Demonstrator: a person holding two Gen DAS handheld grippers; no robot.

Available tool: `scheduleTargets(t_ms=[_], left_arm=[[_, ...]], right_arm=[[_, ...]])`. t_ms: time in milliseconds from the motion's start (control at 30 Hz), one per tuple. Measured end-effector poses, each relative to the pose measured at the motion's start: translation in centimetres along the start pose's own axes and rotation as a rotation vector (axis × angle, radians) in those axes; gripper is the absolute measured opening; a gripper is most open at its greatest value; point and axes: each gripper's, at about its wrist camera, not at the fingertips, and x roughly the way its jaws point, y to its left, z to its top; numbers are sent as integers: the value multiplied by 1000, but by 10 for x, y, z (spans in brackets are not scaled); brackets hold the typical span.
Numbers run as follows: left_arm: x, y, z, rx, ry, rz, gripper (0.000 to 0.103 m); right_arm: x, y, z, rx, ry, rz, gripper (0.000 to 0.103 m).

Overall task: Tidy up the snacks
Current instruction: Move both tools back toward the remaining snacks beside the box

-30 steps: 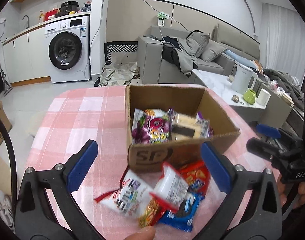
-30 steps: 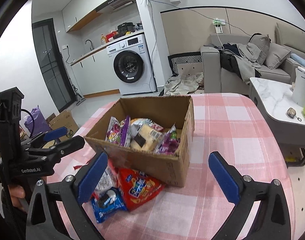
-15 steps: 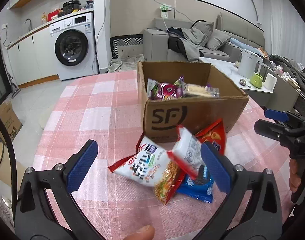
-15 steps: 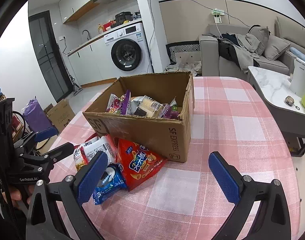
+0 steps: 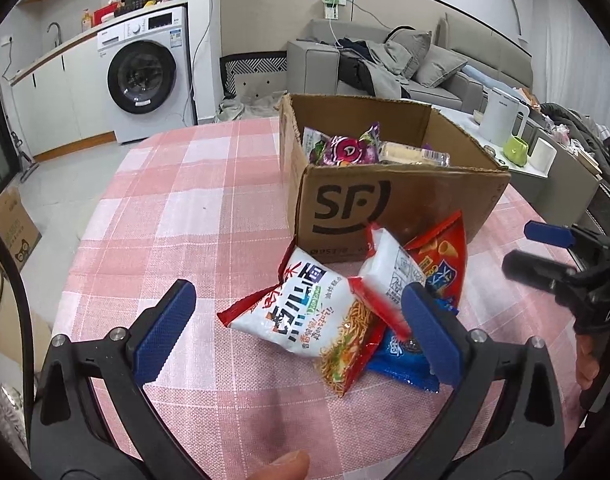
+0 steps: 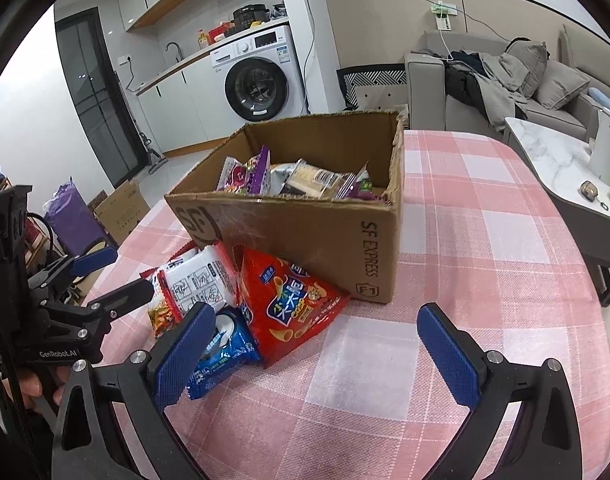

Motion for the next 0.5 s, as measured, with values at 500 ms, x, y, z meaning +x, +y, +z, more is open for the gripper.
scheduleTargets(t_ms=[500], left_arm=[[12, 10, -3, -24, 31, 2, 102]], right_arm=[[43, 3, -12, 46, 78, -11, 103]])
